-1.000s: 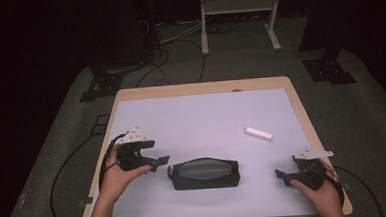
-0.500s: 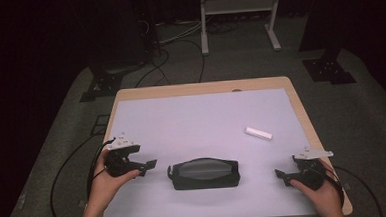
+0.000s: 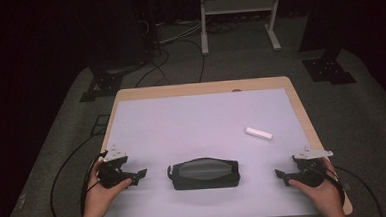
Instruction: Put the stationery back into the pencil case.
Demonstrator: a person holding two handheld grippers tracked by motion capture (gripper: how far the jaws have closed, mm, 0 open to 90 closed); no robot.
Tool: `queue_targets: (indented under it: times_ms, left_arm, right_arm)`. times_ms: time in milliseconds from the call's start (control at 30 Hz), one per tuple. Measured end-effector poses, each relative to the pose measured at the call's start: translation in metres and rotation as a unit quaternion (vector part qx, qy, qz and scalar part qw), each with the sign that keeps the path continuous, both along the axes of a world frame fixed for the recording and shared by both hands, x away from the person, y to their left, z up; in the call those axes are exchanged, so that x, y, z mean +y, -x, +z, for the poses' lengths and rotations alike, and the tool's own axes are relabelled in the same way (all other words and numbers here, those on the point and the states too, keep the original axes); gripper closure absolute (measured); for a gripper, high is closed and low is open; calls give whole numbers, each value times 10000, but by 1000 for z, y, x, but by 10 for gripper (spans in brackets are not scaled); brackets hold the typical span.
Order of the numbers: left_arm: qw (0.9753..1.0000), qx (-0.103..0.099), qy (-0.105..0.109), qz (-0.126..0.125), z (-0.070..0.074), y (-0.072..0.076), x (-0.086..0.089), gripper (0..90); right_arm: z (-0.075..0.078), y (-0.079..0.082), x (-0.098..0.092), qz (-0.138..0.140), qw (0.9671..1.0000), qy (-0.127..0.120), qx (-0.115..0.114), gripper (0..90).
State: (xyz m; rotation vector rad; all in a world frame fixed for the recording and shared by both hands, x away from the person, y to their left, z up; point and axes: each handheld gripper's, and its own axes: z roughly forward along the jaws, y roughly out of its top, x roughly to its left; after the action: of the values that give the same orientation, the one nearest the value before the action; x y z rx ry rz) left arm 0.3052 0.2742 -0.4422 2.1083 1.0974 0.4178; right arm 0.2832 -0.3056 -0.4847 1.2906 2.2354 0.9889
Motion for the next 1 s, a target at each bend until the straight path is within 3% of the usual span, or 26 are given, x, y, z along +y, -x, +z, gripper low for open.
queue_targets:
  times_ms: [200,367,533,633,1000]
  left_arm:
    - [9998,27,-129,132,-14,11,3,69]
    - [9995,-91,-226,179,-22,15,4,69]
    - [9994,-125,-241,229,-28,17,4,69]
    - [9991,-65,-357,231,-33,17,3,55]
    - [9991,-136,-302,271,-36,17,4,34]
  right_arm:
    - [1,-1,1,13,10000,48,37,115]
    - [4,-3,2,10,9998,110,150,127]
    - [6,-4,-1,-60,9998,52,199,179]
    - [10,-5,-3,-16,9998,-3,201,214]
    - [20,-11,-2,256,9996,-18,133,283]
